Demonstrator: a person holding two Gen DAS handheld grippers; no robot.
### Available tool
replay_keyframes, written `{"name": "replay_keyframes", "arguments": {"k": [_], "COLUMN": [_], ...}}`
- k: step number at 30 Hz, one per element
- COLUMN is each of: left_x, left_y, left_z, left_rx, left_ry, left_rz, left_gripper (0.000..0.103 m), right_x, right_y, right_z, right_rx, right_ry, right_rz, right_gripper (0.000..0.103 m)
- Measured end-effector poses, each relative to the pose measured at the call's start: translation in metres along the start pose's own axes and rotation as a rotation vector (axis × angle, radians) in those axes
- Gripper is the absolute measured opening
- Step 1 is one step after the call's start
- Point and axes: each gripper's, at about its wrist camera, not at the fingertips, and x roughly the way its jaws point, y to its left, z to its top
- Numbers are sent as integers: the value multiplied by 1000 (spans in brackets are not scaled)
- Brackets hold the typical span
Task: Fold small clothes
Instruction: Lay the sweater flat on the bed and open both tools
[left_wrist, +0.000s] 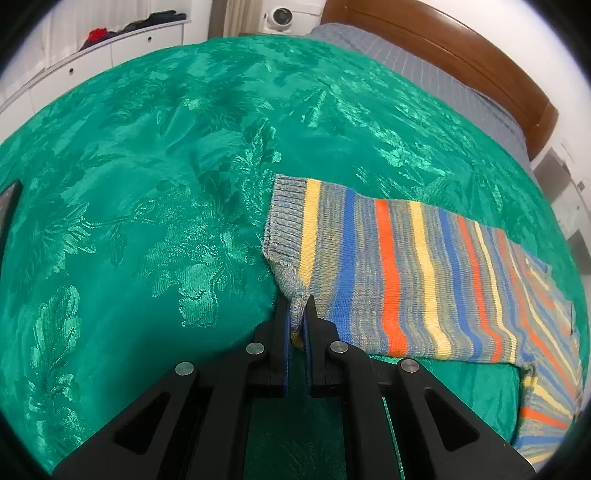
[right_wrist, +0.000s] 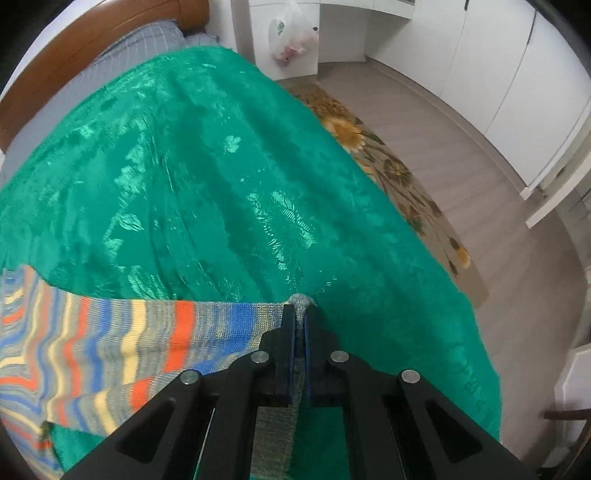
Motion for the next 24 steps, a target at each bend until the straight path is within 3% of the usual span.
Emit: {"name": "replay_keyframes", "arguments": {"k": [2, 3, 4, 5, 6, 7, 10, 13, 15, 17, 20, 24], "left_x": [0, -1, -4, -9, -15, -26, -70, -117, -136, -149, -151, -144], "left_y": [0, 1, 3, 4, 6, 8, 2, -27, -49, -72, -96, -95], "left_z": [1, 1, 1, 2, 1, -2, -25, -80, -124, -170, -222, -238], "left_rx": [1, -2, -7, -11, -15, -14, 73, 245, 358, 461, 560, 542], "left_ry": [1, 0, 2, 9, 17, 24, 33, 101, 164, 233, 292, 283], "left_rz": [3, -2, -18, -35, -52, -65, -121, -245, -293, -326, -301, -213], "left_gripper": [8, 8, 9, 11, 20, 32, 39, 41, 41, 41, 41, 46], "right_x": [-5, -11, -18, -28, -40, -63, -110, -151, -166, -168, -163, -146], "right_y": [-1, -6, -10, -14, -17, -20, -4, 26, 54, 78, 105, 117], "right_z": [-1, -1, -3, -5, -9, -17, -47, -111, -170, -216, -266, -289], "right_rx": [4, 5, 8, 11, 13, -1, -105, -223, -294, -335, -371, -368], "right_ry": [-17, -25, -29, -39, -64, -99, -129, -70, 10, 80, 133, 149], "right_rz": [37, 63, 64, 59, 68, 81, 130, 335, 481, 567, 626, 593], "right_gripper": [5, 19, 46, 57, 61, 61, 61, 61, 61, 61, 61, 61]}}
